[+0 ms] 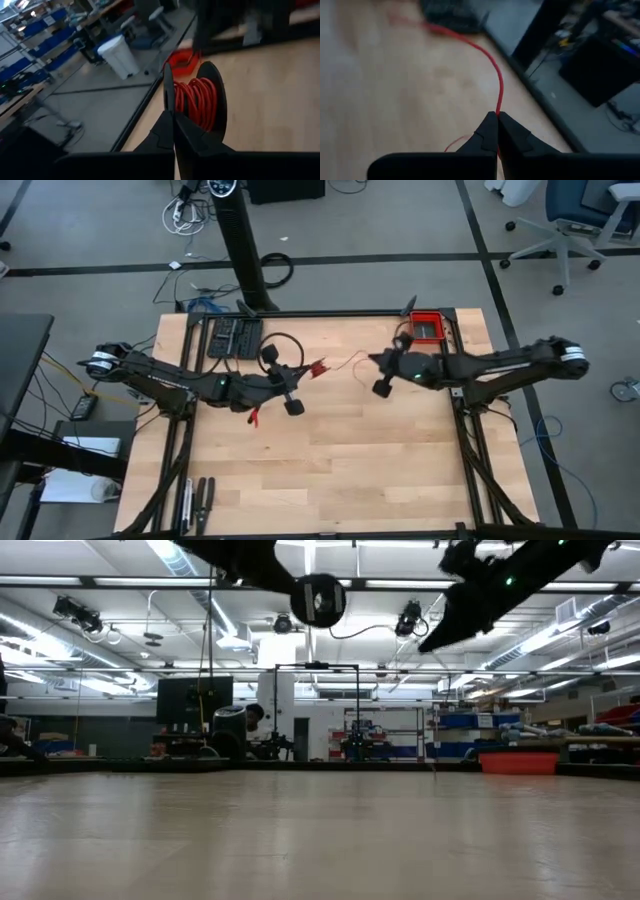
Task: Coil cords
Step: Uncoil the red wire from the black spool
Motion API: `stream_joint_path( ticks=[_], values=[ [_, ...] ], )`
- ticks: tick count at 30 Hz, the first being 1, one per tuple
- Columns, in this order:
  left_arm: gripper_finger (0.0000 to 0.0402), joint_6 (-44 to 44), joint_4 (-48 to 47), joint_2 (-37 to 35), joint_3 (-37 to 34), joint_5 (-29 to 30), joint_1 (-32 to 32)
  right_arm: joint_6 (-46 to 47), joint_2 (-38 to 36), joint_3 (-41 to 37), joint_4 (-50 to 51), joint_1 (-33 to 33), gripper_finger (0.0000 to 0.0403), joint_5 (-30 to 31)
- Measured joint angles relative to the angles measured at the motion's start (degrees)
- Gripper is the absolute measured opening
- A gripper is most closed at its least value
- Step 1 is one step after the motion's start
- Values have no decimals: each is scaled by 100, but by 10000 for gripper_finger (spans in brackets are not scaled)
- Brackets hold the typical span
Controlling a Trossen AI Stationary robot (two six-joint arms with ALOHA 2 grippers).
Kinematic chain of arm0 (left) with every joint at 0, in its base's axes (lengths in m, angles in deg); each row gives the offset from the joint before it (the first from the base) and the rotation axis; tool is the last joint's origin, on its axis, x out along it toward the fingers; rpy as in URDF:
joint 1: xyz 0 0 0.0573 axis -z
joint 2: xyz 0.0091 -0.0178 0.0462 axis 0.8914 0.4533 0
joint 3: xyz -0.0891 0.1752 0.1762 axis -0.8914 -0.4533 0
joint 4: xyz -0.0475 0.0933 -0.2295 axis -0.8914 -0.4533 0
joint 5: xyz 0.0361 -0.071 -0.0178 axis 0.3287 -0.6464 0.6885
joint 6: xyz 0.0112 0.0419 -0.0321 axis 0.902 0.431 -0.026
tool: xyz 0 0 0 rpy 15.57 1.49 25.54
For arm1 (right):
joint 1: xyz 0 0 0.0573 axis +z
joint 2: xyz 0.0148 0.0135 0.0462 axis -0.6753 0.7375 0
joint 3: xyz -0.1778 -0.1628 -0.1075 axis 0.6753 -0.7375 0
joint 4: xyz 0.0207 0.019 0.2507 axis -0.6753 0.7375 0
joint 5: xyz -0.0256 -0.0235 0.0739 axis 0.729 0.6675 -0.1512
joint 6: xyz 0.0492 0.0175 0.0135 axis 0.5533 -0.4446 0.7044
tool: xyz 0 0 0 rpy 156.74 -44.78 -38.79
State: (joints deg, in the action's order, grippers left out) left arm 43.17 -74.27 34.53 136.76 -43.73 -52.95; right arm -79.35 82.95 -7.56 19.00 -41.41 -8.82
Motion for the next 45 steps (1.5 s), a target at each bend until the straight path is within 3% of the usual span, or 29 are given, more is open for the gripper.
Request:
stream_joint_path(
  ticks=[6,11,14,22,27,31,35,45],
  values=[
    [0,-105,-433,0,0,259,-103,-184,-845,0,-639,456,0,72],
    [0,-324,-486,0,0,257,-189,-839,-901,1,-1589,1102,0,-71],
    [0,-512,-481,0,0,280,-259,-1175,-737,1,-2098,1382,0,-632],
    [0,-981,-254,0,0,675,-314,-1797,66,2,-2982,1519,0,-3203],
    [2,-966,384,0,0,610,-269,-1680,756,2,-2961,1273,0,-3714],
    [4,-829,814,0,0,178,-211,-1440,1264,2,-2726,938,0,-3636],
    [4,-778,1020,0,0,-234,-146,-1102,1516,2,-1973,523,0,-3081],
    [5,-482,550,0,0,-486,-105,555,758,0,356,-247,0,-4]
  ],
)
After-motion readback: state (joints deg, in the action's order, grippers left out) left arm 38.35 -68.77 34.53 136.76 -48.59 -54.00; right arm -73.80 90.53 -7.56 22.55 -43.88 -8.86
